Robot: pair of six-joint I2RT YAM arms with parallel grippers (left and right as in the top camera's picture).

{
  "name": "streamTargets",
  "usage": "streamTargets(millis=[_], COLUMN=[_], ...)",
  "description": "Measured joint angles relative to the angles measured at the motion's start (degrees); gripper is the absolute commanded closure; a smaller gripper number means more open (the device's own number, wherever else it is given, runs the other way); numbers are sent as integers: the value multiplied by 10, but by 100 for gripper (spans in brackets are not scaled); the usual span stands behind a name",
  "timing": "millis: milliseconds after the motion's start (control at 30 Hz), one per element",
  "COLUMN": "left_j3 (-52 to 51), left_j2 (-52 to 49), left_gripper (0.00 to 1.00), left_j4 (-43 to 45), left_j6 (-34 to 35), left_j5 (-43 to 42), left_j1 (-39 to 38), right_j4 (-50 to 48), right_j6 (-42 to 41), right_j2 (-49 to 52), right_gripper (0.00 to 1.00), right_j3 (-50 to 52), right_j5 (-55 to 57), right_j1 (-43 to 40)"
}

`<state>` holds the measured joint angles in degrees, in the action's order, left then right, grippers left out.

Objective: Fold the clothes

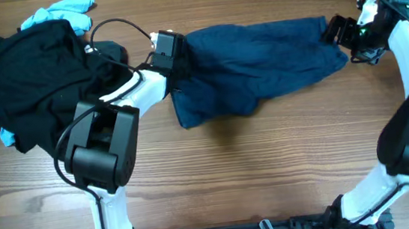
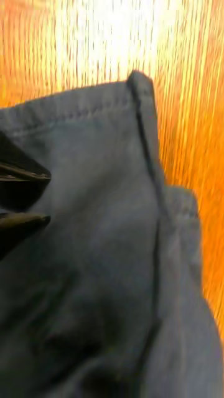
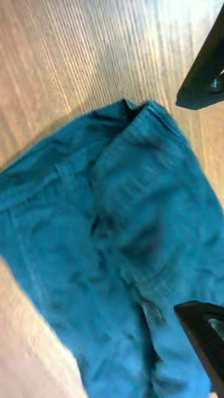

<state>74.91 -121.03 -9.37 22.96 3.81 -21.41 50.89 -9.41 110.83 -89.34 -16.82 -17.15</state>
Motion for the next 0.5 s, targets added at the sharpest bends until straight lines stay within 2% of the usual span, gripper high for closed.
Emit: streamTargets(millis=[133,367,400,433,467,500], left_j3=[0,1,1,1,1,1], left_j2=[1,1,1,1,1,1], left_gripper=[83,84,84,84,84,84], left_j4=[-1,-2,-2,-2,-2,-2], left_j6=[0,0,0,0,0,0], left_j5=[-36,-55,-55,-57,-57,-57], left_j1=[4,4,4,4,4,4], right_j4=[-11,-25,-27,-29,-30,-30], right_j6=[8,7,7,6,3,2], right_j2=[40,52,61,75,98,107], right_gripper=[0,1,4,14,30,41], right_j3=[1,1,1,1,1,1], right_j5=[-9,19,19,16,5,-2], right_j1=[-22,-26,-26,-26,-26,-26])
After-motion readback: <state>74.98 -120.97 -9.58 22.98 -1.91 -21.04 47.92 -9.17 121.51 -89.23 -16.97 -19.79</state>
